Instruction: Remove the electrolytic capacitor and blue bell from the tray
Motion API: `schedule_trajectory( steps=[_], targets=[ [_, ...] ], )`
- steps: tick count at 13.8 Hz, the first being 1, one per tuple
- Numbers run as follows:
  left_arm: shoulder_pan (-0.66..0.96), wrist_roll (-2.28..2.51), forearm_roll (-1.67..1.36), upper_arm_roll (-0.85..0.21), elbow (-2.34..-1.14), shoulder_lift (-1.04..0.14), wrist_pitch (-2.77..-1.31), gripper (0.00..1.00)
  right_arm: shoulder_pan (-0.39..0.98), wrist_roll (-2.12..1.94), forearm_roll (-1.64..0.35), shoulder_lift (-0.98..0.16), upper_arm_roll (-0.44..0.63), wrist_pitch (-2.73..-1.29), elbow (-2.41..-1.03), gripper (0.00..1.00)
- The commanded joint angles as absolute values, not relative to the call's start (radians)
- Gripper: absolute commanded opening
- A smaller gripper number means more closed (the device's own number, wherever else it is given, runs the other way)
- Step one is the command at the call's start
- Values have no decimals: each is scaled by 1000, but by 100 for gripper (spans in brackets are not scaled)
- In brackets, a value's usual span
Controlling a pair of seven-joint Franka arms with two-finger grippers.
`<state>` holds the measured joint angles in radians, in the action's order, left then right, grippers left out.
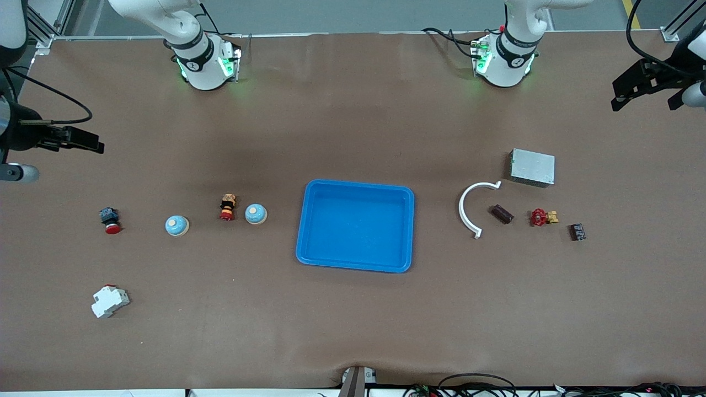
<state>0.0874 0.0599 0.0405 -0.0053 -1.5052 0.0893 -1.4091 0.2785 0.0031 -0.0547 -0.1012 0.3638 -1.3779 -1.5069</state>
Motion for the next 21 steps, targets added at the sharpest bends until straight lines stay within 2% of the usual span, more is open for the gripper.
schedule_trajectory(
  steps=[1,7,11,21],
  targets=[
    [86,58,20,-6,-1517,110,-1397,100,235,6,-57,-118,353,-1371,-1477,100],
    [80,61,23,-32,-1513,107,-1391,100,146,3,-98,-121,325,-1370,-1466,100],
    [78,60,23,-31,-1513,107,-1391,100,-55,2,-91,-136,80,-1371,-1466,100],
    [77,41,20,-26,-1513,110,-1408,100,-18,11,-83,-166,67,-1377,-1465,100]
  ],
)
